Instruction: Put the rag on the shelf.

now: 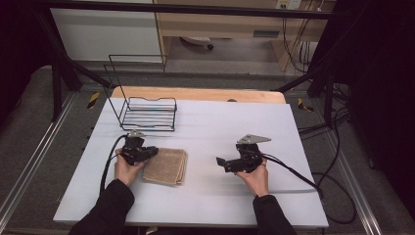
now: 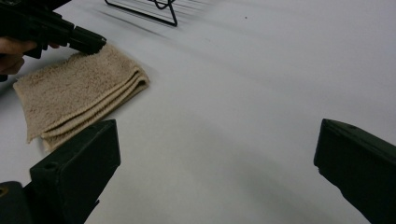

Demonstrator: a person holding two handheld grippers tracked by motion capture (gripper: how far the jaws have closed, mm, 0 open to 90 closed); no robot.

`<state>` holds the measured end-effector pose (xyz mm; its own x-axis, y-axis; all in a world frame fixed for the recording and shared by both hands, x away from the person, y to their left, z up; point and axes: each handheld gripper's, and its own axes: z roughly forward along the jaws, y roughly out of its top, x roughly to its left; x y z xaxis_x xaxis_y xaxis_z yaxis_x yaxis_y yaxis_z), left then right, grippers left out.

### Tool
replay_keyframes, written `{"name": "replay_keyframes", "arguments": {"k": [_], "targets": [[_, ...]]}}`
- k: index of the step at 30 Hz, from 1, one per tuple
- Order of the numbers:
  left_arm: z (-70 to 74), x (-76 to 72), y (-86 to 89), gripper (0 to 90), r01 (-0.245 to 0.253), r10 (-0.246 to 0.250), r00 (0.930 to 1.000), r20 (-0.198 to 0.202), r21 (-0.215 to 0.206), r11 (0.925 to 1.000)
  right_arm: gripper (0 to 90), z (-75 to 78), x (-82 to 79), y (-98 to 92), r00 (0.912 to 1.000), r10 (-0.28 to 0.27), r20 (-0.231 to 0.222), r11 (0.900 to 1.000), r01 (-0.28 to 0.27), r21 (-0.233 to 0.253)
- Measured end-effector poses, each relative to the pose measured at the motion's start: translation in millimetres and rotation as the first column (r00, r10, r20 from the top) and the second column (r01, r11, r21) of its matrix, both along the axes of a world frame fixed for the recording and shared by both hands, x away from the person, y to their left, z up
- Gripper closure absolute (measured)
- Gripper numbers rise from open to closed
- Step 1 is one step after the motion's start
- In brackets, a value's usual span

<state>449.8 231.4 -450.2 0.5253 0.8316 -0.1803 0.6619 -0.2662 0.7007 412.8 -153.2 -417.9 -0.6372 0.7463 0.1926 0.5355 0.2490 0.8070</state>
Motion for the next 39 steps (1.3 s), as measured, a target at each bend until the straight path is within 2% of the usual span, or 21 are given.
{"name": "replay_keyframes", "arguments": {"k": [2, 11, 12, 13, 19, 23, 25, 29, 31, 39], "targets": [[-0.1, 0.0, 0.0, 80.1, 0.0, 0.0, 1.0, 0.0, -0.001, 1.0, 1.3, 1.3, 4.0, 7.8, 0.9999, 0.006, 0.008, 1.0, -0.006, -0.003], [-0.5, -0.7, -0.3, 80.0, -0.002, 0.002, 1.0, 0.006, 0.0, 1.0, 3.0, 1.8, 23.4, 56.1, 0.9997, 0.02, -0.016, 1.0, -0.02, -0.007], [-0.5, -0.7, -0.2, 80.1, -0.002, 0.002, 1.0, 0.006, 0.0, 1.0, 3.7, 1.1, 28.4, 68.2, 0.9997, 0.022, -0.015, 1.0, -0.022, -0.015], [-0.5, -0.8, -0.2, 80.1, -0.002, 0.002, 1.0, 0.006, -0.001, 1.0, 3.7, 1.1, 28.4, 68.2, 0.9997, 0.022, -0.015, 1.0, -0.022, -0.015], [-1.1, -0.4, 1.4, 80.0, 0.004, -0.004, 1.0, 0.002, -0.009, 1.0, 6.1, -4.5, 39.8, 95.6, 0.9992, 0.023, -0.032, 0.999, -0.024, -0.027], [-1.1, -0.4, 1.3, 80.0, 0.008, -0.008, 0.9999, 0.007, -0.005, 1.0, 10.9, -10.6, 46.6, 113.5, 0.9986, 0.034, -0.042, 0.998, -0.036, -0.046], [-1.1, -0.5, 1.3, 80.0, 0.009, -0.009, 0.9999, 0.008, -0.004, 0.9999, 12.2, -11.4, 47.5, 115.6, 0.9983, 0.037, -0.045, 0.998, -0.039, -0.046], [-1.2, -0.4, 1.4, 80.0, 0.012, -0.012, 0.9999, 0.009, -0.004, 0.9999, 21.0, -14.5, 50.9, 126.5, 0.997, 0.05, -0.059, 0.997, -0.054, -0.06], [-1.2, -0.3, 1.4, 80.0, 0.013, -0.013, 0.9999, 0.01, -0.003, 0.9999, 24.8, -16.7, 52.4, 129.7, 0.9961, 0.055, -0.069, 0.997, -0.058, -0.051], [-1.2, -0.3, 1.0, 80.1, 0.015, -0.015, 0.9998, 0.014, -0.002, 0.9999, 39.3, -26.0, 52.0, 134.9, 0.9926, 0.064, -0.103, 0.993, -0.074, -0.092]]}}
